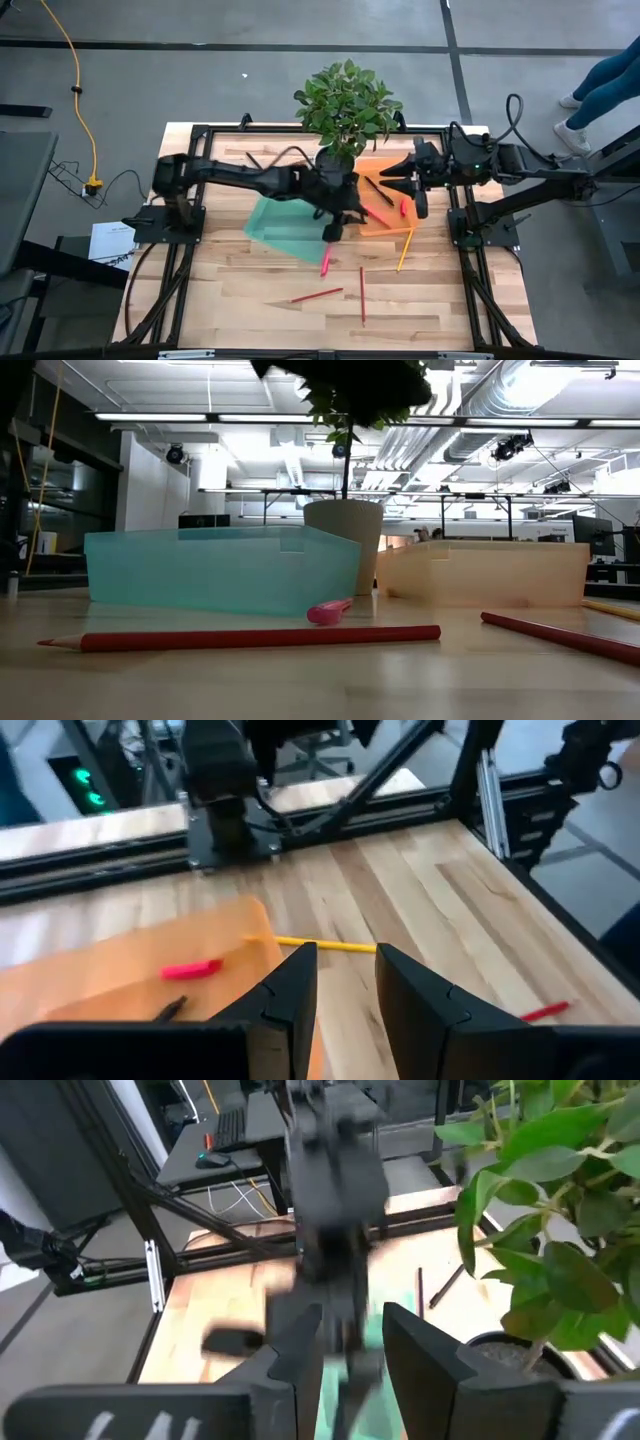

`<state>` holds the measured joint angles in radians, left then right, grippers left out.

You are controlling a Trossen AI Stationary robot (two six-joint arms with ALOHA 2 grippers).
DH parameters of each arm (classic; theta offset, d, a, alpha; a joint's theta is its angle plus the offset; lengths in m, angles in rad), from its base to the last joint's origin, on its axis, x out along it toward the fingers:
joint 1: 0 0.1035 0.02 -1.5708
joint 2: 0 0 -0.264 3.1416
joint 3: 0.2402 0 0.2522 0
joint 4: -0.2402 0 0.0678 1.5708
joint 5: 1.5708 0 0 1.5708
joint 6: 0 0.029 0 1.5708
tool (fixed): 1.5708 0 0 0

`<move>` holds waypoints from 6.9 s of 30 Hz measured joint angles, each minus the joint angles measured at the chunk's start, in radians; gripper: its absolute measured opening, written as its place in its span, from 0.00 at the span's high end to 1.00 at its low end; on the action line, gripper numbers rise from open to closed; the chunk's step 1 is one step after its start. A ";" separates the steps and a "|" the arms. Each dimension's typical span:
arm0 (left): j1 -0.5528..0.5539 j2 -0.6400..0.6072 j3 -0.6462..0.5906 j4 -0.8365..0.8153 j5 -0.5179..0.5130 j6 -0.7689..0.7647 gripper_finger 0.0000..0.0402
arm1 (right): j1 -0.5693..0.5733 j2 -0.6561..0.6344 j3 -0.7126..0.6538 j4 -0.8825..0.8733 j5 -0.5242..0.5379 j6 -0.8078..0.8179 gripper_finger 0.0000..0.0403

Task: Sort pens & pencils
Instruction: Put the black pen into the orange bin

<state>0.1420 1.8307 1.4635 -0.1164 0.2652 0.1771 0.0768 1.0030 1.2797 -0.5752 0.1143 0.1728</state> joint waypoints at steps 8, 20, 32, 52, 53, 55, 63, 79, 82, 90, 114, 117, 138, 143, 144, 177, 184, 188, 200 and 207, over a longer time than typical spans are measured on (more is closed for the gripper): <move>0.002 -0.216 0.002 -0.323 -0.101 0.037 0.77 | -0.027 -0.104 0.000 -0.141 0.002 0.010 0.76; -0.063 -0.382 -0.019 -0.754 -0.232 0.003 0.77 | -0.024 -0.224 -0.209 -0.130 -0.015 0.144 0.76; -0.145 -0.697 -0.271 -0.783 -0.266 -0.120 0.77 | 0.026 -0.149 -0.536 0.521 -0.027 0.435 0.76; -0.151 -1.097 -0.686 -0.807 -0.371 -0.326 0.77 | 0.137 0.292 -0.382 0.608 0.083 0.524 0.76; -0.150 -1.097 -0.698 -0.803 -0.361 -0.314 0.77 | 0.143 0.304 -0.382 0.608 0.085 0.533 0.76; -0.151 -1.097 -0.726 -0.802 -0.310 -0.295 0.77 | 0.158 0.329 -0.382 0.609 0.084 0.558 0.76; -0.151 -1.105 -0.793 -0.675 -0.228 -0.316 0.77 | 0.204 0.381 -0.382 0.647 0.098 0.623 0.76; -0.008 -1.073 -0.793 -0.770 -0.590 -0.174 0.77 | 0.208 0.393 -0.382 0.726 0.148 0.631 0.76; 0.093 -1.060 -0.793 -0.714 -0.519 -0.123 0.77 | 0.208 0.392 -0.382 0.734 0.148 0.631 0.76; 0.427 -1.029 -0.791 -0.522 -0.237 0.083 0.77 | 0.212 0.392 -0.382 0.747 0.141 0.612 0.76; 0.825 -0.526 -0.576 -0.726 -0.137 0.718 0.77 | 0.204 0.392 -0.382 0.742 0.125 0.581 0.76; 0.816 -0.489 -0.576 -0.722 -0.174 0.756 0.77 | 0.198 0.392 -0.382 0.739 0.125 0.573 0.76; 0.741 -0.231 -0.431 -0.709 -0.243 0.908 0.77 | 0.171 0.392 -0.382 0.737 0.114 0.578 0.76; 0.741 -0.186 -0.415 -0.733 -0.244 0.963 0.77 | 0.171 0.392 -0.382 0.737 0.114 0.586 0.76; 0.741 -0.179 -0.414 -0.733 -0.243 0.970 0.77 | 0.171 0.392 -0.382 0.737 0.114 0.586 0.76; 0.741 -0.091 -0.414 -0.659 -0.252 1.065 0.77 | 0.171 0.392 -0.382 0.731 0.125 0.579 0.76; 0.741 -0.091 -0.414 -0.660 -0.252 1.075 0.77 | 0.171 0.392 -0.382 0.730 0.132 0.578 0.76; 0.741 -0.091 -0.414 -0.674 -0.241 1.074 0.77 | 0.171 0.392 -0.382 0.730 0.133 0.578 0.76; 0.741 -0.091 -0.414 -0.685 -0.206 1.074 0.77 | 0.171 0.392 -0.382 0.731 0.140 0.575 0.76; 0.741 -0.091 -0.415 -0.696 -0.187 1.075 0.80 | 0.171 0.392 -0.382 0.731 0.140 0.575 0.76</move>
<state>0.8833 1.7396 1.0489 -0.8125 0.0784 1.2526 0.2481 1.3952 0.8974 0.1554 0.2546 0.7475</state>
